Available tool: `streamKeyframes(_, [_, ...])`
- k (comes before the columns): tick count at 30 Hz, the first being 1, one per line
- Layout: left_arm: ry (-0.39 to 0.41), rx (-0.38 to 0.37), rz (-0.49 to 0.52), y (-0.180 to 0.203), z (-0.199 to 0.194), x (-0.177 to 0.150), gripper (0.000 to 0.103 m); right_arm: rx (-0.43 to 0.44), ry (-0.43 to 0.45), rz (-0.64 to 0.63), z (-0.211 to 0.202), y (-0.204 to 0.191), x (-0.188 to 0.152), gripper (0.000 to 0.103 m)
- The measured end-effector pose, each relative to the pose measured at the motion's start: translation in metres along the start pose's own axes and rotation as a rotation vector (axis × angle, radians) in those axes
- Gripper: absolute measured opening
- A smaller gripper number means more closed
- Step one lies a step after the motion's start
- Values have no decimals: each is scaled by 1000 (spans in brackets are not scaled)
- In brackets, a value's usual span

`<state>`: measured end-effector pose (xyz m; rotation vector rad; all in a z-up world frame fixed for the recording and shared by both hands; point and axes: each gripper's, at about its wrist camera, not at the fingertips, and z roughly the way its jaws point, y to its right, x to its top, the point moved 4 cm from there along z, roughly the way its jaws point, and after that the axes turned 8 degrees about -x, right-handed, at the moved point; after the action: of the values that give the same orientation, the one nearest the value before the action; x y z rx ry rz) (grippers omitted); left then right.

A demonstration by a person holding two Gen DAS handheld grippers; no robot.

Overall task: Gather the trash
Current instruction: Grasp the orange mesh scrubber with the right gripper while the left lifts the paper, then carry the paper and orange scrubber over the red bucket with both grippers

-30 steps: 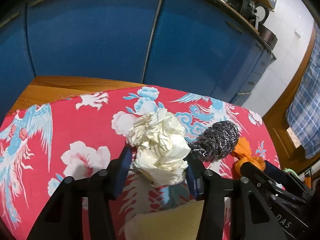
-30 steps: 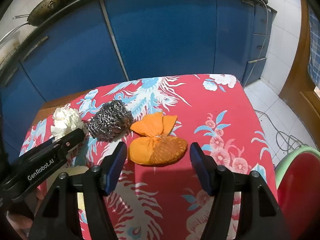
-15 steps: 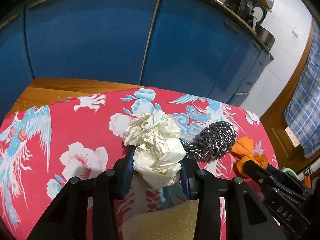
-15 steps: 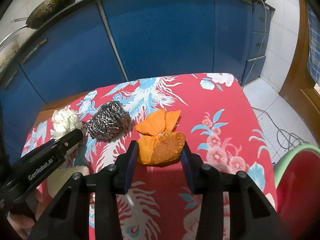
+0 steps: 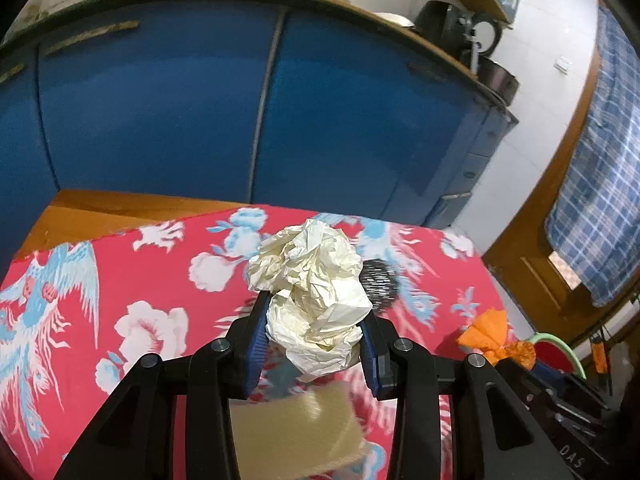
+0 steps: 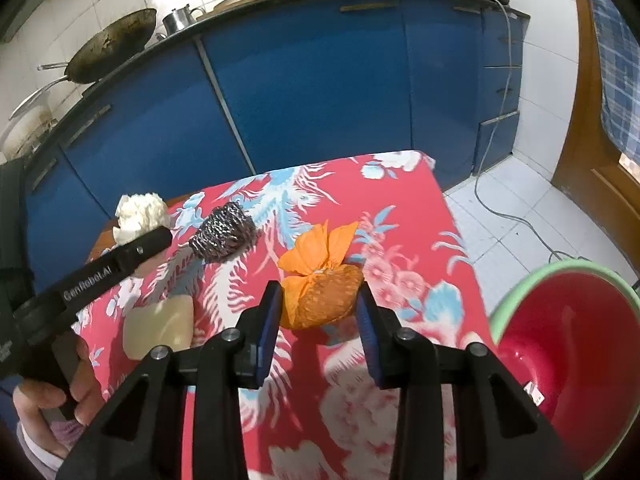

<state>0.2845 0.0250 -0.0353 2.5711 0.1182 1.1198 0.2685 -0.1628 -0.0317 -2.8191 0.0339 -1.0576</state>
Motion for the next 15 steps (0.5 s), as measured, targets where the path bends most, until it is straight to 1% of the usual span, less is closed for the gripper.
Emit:
streamKeyframes(11, [-4,-100,67,44,-22,-3,41,15,40,32,-42,23,-15,31])
streamKeyframes(15, [-16,-140,91,60,-27,-7,41,12,57,40,-58,28,-22,30])
